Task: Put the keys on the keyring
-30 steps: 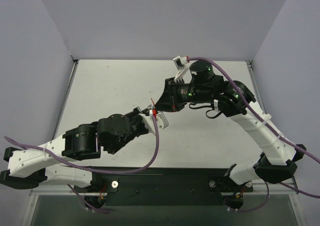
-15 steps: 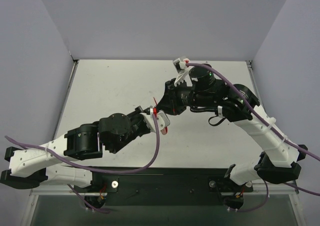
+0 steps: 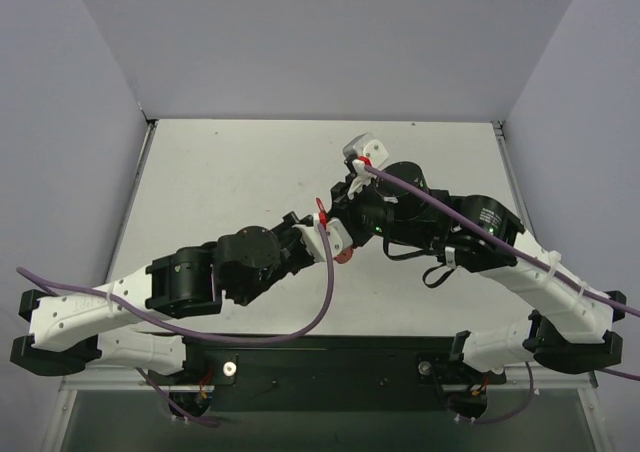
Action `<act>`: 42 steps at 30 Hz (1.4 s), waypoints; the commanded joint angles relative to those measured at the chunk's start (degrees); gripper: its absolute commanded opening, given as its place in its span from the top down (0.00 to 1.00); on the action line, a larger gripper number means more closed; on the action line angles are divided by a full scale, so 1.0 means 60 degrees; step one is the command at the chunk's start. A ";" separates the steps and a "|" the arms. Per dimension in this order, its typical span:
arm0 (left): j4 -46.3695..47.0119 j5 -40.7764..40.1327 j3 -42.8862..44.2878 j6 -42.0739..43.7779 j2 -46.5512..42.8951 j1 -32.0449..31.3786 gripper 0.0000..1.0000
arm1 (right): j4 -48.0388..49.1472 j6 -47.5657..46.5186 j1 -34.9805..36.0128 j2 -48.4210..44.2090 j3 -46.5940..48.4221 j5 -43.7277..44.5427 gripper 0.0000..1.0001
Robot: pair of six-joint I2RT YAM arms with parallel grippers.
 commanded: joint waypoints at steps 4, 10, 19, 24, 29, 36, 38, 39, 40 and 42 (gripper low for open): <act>0.4382 0.1055 -0.0286 -0.0461 -0.0437 -0.0149 1.00 | 0.1500 0.0402 0.0279 -0.0146 -0.1009 -0.0391 1.00; 0.5700 0.0967 -0.0960 -0.0242 -0.0685 -0.0135 1.00 | 0.1939 0.0740 0.0293 -0.0775 -0.1784 -0.0859 1.00; 0.7209 0.0806 -0.1736 0.0314 -0.0832 -0.0135 1.00 | 0.3096 0.0579 0.0439 -0.1670 -0.2855 -0.1840 0.90; 0.8439 0.0484 -0.2264 0.0754 -0.0905 -0.0135 1.00 | 0.3798 0.0286 0.0659 -0.2226 -0.3543 -0.2148 0.78; 0.9626 0.0352 -0.2733 0.1326 -0.0803 -0.0135 1.00 | 0.4457 -0.0182 0.0820 -0.2666 -0.4085 -0.2646 0.61; 1.0345 0.0235 -0.2968 0.1838 -0.0686 -0.0135 1.00 | 0.4971 -0.0651 0.1011 -0.3617 -0.4642 -0.2590 0.53; 1.0418 0.0220 -0.3026 0.1868 -0.0758 -0.0135 1.00 | 0.5176 -0.0667 0.1026 -0.4070 -0.4862 -0.2370 0.50; 1.0418 0.0220 -0.3026 0.1897 -0.0788 -0.0135 1.00 | 0.5221 -0.0754 0.1011 -0.4203 -0.4935 -0.2166 0.49; 1.0389 0.0220 -0.3026 0.1912 -0.0803 -0.0120 1.00 | 0.5236 -0.0812 0.1011 -0.4306 -0.5008 -0.2062 0.49; 1.0374 0.0234 -0.3070 0.1941 -0.0905 -0.0120 1.00 | 0.5163 -0.0959 0.1026 -0.4585 -0.5009 -0.1813 0.47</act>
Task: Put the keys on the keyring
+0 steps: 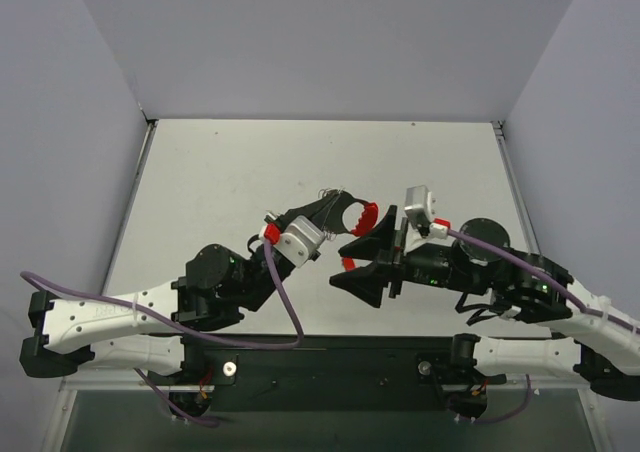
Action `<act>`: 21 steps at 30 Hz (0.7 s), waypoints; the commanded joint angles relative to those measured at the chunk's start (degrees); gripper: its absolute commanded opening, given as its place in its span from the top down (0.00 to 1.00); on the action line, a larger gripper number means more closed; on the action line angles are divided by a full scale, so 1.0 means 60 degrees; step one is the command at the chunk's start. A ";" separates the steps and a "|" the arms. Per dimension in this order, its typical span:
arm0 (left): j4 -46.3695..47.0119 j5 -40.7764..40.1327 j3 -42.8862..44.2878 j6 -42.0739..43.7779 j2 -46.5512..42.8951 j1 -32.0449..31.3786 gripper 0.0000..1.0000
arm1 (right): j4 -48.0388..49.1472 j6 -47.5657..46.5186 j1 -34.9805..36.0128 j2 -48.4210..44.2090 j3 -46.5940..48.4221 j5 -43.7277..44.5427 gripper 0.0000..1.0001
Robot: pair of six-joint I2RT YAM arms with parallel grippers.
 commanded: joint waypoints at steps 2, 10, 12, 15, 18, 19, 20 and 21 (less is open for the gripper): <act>0.0885 0.0195 -0.0018 0.0259 -0.0421 -0.0007 1.00 | 0.0631 -0.0577 0.0042 -0.0760 -0.0055 0.0815 0.45; -0.0579 0.0563 0.0129 0.0171 -0.0933 -0.0007 1.00 | -0.0071 -0.1149 0.0013 -0.1055 0.0063 0.1768 0.36; -0.0827 0.0155 -0.0003 0.0142 -0.1168 0.0007 1.00 | -0.0335 -0.1091 0.0013 -0.0982 -0.0039 0.2411 0.33; -0.1514 -0.0737 -0.0179 0.0112 -0.1768 0.0007 1.00 | -0.0834 -0.0769 0.0013 -0.0646 -0.0273 0.2779 0.31; -0.2450 -0.1835 -0.0194 -0.0106 -0.2398 0.0022 1.00 | -0.1083 -0.0491 -0.0016 -0.0017 -0.0565 0.2575 0.28; -0.2731 -0.2116 -0.0179 -0.0253 -0.2733 0.0022 1.00 | -0.1069 -0.0475 -0.0002 0.0174 -0.0683 0.2443 0.28; -0.2980 -0.2409 -0.0208 -0.0413 -0.2925 0.0022 1.00 | -0.1055 -0.0403 -0.0016 0.0654 -0.0786 0.2312 0.27; -0.3621 -0.2905 -0.0194 -0.0778 -0.3115 0.0066 1.00 | -0.1054 -0.0286 -0.0031 0.0935 -0.0845 0.2049 0.27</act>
